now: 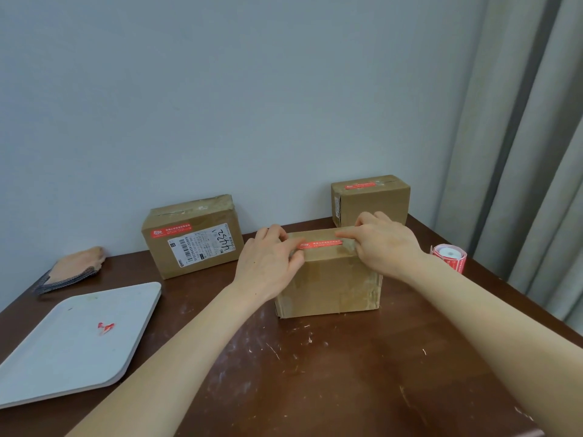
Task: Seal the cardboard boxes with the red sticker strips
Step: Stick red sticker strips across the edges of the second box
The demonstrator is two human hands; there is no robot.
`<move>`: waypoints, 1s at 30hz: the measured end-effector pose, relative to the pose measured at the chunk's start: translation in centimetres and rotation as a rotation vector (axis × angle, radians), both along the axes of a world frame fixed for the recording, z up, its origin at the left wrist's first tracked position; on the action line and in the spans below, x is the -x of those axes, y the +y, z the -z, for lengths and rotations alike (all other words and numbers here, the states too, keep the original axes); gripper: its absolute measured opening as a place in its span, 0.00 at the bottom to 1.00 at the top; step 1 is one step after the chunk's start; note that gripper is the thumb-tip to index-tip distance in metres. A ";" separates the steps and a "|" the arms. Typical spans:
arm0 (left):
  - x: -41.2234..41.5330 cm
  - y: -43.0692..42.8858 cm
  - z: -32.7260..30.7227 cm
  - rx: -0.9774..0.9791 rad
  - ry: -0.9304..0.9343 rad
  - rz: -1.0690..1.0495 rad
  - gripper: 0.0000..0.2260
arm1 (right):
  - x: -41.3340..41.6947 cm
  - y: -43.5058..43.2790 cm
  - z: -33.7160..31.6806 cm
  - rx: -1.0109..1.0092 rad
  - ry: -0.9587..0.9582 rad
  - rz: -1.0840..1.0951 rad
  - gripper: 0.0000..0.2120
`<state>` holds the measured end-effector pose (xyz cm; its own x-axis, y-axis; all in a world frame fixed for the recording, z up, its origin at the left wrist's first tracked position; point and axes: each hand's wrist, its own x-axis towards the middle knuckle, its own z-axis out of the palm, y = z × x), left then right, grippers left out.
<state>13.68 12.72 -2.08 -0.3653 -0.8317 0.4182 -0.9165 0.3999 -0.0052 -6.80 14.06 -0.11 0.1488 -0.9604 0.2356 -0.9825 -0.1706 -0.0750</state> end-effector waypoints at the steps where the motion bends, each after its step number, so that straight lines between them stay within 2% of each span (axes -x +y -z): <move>1: 0.1 0.0 0.1 0.002 0.003 0.000 0.18 | -0.2 0.1 0.1 0.011 -0.002 -0.005 0.19; 16: 0.1 0.1 0.6 -0.044 0.030 -0.025 0.20 | -0.9 0.3 0.1 -0.080 -0.072 0.037 0.19; 23: -0.3 0.8 0.8 0.039 0.035 0.005 0.19 | -0.5 1.0 0.1 -0.007 -0.033 0.019 0.18; 30: -0.3 0.8 0.6 0.039 0.038 0.017 0.17 | -0.6 1.1 0.0 -0.003 -0.026 0.014 0.18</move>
<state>13.97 13.53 -2.69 -0.3629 -0.8084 0.4635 -0.9093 0.4159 0.0133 -6.23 15.15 -0.07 0.1293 -0.9629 0.2367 -0.9825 -0.1567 -0.1006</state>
